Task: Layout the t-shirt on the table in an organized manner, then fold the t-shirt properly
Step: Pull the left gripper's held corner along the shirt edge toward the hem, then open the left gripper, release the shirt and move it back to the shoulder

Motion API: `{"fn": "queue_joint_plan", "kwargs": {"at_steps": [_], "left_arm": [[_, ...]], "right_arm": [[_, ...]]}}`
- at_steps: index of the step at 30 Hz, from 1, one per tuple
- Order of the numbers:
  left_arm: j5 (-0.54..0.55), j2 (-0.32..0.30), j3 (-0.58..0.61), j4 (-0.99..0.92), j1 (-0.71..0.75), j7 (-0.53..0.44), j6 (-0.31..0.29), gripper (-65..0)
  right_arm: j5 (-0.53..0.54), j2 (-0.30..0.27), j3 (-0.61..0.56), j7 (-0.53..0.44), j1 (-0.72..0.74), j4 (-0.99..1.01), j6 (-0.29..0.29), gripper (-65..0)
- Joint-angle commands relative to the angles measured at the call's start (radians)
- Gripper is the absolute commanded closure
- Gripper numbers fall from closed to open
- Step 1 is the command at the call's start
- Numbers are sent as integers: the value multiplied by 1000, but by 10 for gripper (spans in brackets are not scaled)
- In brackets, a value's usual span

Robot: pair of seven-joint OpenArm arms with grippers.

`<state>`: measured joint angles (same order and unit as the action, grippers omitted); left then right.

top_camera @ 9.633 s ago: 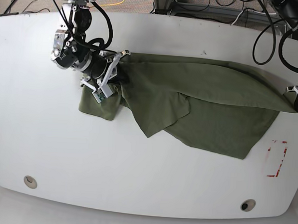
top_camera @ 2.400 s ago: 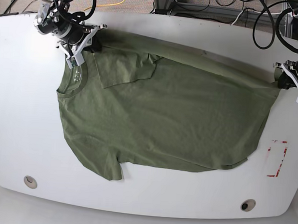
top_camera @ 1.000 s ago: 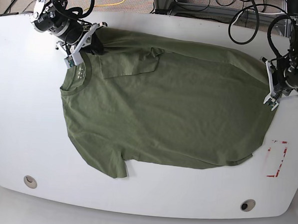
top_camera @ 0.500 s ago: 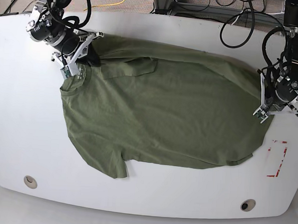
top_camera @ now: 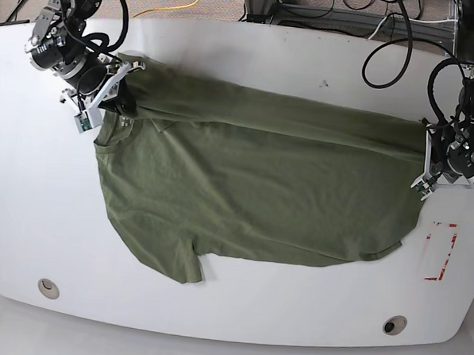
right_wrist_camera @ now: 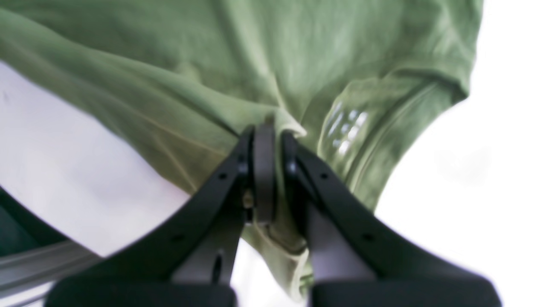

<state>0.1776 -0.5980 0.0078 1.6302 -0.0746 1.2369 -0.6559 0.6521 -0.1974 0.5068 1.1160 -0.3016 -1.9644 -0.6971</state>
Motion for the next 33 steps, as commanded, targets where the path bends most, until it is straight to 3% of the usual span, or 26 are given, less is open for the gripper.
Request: {"fn": "queue_joint_plan", "kwargs": {"at_steps": [1, 10, 20, 33], "left_arm": [[-20, -18, -7, -17, -23, -24, -2, 0], [-20, -17, 108, -81, -84, -87, -2, 0], [-20, -17, 128, -121, -89, -153, -2, 0], [-20, -20, 182, -121, -110, -159, -3, 0]], "right_arm": [[18, -24, 0, -26, 18, -13, -1, 0], [18, -26, -1, -30, 23, 53, -1, 0], [18, -29, -1, -53, 23, 86, -1, 0], [2, -32, 0, -61, 26, 133, -1, -2]]}}
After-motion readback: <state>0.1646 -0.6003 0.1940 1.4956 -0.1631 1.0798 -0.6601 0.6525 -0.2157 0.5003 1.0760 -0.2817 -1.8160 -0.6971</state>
